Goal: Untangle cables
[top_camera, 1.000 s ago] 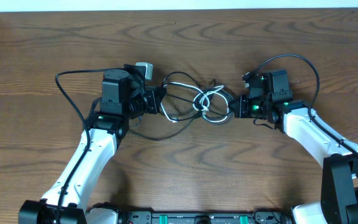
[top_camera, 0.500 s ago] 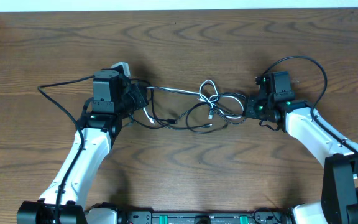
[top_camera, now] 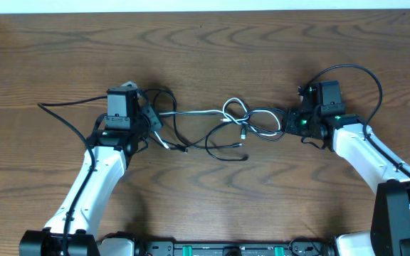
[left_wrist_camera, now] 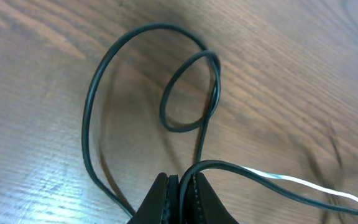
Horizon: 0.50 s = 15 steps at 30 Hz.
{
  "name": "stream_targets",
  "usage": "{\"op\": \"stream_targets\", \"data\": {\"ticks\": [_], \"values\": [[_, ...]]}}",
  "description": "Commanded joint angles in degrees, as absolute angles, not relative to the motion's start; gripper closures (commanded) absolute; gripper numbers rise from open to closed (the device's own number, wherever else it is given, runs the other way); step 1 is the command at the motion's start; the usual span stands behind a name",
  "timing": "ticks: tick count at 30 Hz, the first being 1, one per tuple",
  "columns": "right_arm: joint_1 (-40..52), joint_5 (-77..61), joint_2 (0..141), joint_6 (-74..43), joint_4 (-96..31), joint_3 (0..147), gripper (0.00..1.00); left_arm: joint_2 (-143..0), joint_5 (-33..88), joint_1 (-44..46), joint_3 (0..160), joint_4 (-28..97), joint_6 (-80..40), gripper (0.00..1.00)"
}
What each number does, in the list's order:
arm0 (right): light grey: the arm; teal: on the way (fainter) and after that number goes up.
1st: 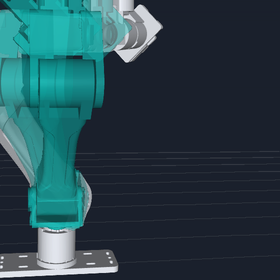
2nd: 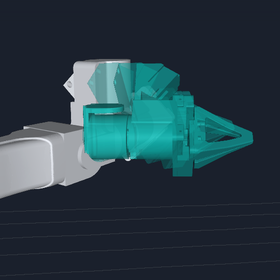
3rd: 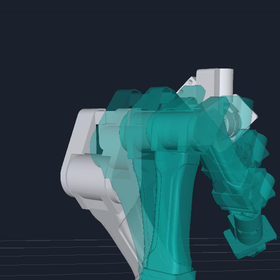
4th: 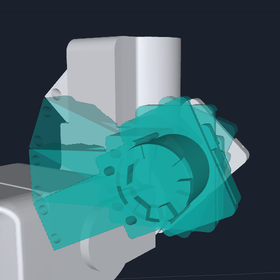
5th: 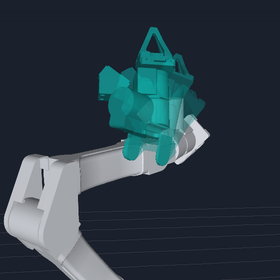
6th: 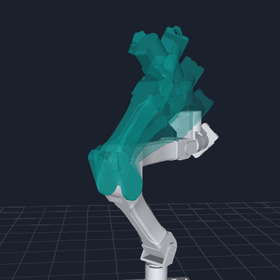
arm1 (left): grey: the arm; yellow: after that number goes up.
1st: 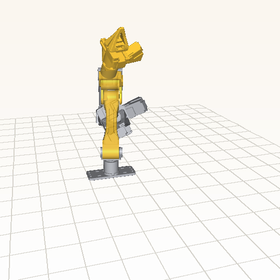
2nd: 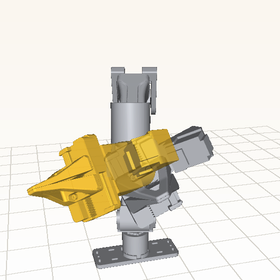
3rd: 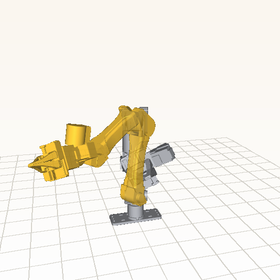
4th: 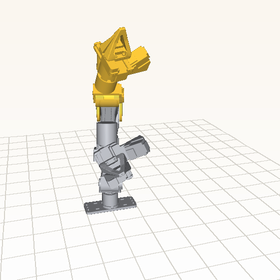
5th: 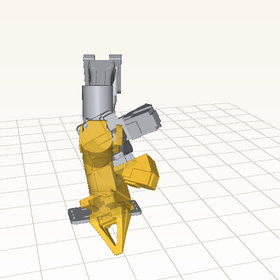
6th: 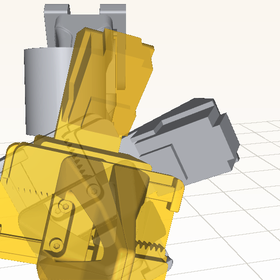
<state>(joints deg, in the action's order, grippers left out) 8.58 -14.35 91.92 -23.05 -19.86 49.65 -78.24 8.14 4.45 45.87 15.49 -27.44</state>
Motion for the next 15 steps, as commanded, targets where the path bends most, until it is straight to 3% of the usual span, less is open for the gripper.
{"op": "stream_targets", "data": {"ticks": [1,15], "values": [[6.0,-8.1,91.15,-23.99,-19.97,49.52,0.99,-78.13,-0.43,2.07,46.19,16.6,-28.38,0.92],[6.09,-8.12,91.18,-24.03,-18.87,49.52,0.94,-78.13,-0.49,2.04,46.19,16.78,-28.29,0.92]]}}
